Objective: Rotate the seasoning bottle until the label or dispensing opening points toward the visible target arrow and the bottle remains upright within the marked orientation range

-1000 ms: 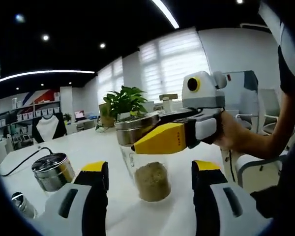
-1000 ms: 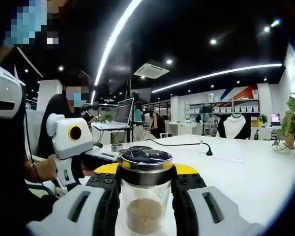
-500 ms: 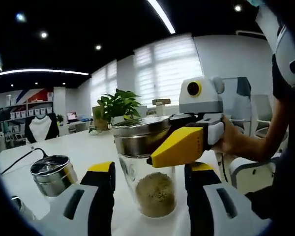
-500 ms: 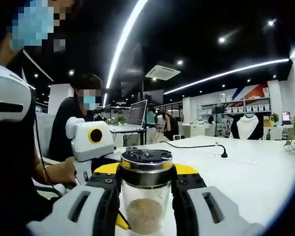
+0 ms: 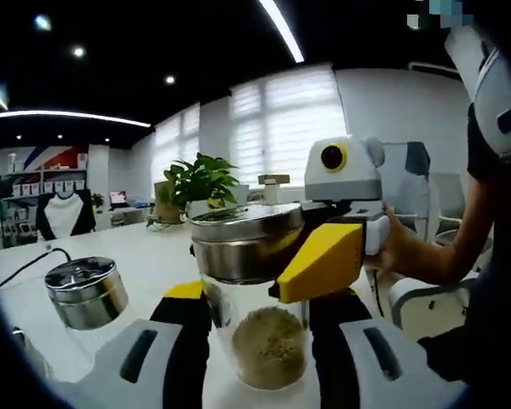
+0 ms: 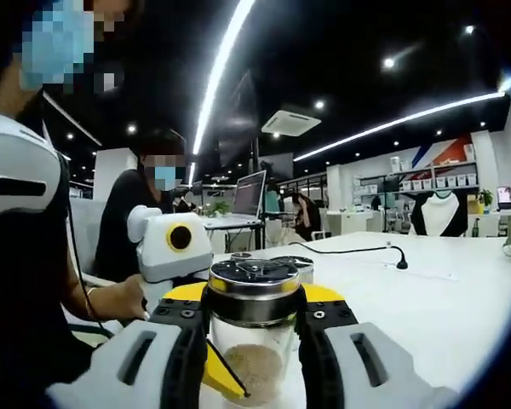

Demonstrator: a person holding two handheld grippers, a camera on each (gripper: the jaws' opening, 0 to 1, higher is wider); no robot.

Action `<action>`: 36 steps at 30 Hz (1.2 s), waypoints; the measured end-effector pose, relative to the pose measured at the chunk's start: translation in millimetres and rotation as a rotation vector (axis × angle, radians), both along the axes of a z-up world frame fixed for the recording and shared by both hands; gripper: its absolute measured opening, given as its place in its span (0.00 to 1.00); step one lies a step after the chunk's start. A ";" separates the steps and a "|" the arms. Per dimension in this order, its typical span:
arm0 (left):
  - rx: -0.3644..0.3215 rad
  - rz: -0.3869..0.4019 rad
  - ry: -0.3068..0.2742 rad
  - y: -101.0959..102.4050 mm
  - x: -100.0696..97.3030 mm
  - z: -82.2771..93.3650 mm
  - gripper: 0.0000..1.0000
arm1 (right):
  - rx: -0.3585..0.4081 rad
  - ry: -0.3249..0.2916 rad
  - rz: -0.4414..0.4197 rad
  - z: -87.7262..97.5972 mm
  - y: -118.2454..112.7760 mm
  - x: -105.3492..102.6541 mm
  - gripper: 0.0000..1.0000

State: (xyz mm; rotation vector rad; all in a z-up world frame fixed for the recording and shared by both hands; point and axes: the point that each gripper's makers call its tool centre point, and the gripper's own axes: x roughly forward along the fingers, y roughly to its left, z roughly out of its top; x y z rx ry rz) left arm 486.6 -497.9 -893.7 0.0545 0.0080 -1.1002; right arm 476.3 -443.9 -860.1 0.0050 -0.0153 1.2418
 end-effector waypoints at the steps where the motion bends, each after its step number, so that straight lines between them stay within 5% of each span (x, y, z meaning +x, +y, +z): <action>1: -0.002 0.010 -0.003 0.3 0.0 -0.6 0.47 | -0.012 -0.009 0.001 -0.4 0.9 -0.8 0.37; 8: -0.076 0.080 0.029 5.0 0.0 3.0 0.46 | -0.001 -0.021 0.004 2.3 3.9 -3.3 0.38; 19: -0.082 0.230 0.046 14.5 8.0 -4.7 0.45 | 0.030 0.020 -0.092 -5.1 3.3 2.3 0.37; 36: 0.014 0.472 -0.056 24.0 13.4 -7.5 0.45 | 0.021 0.005 -0.336 -10.4 5.2 8.1 0.40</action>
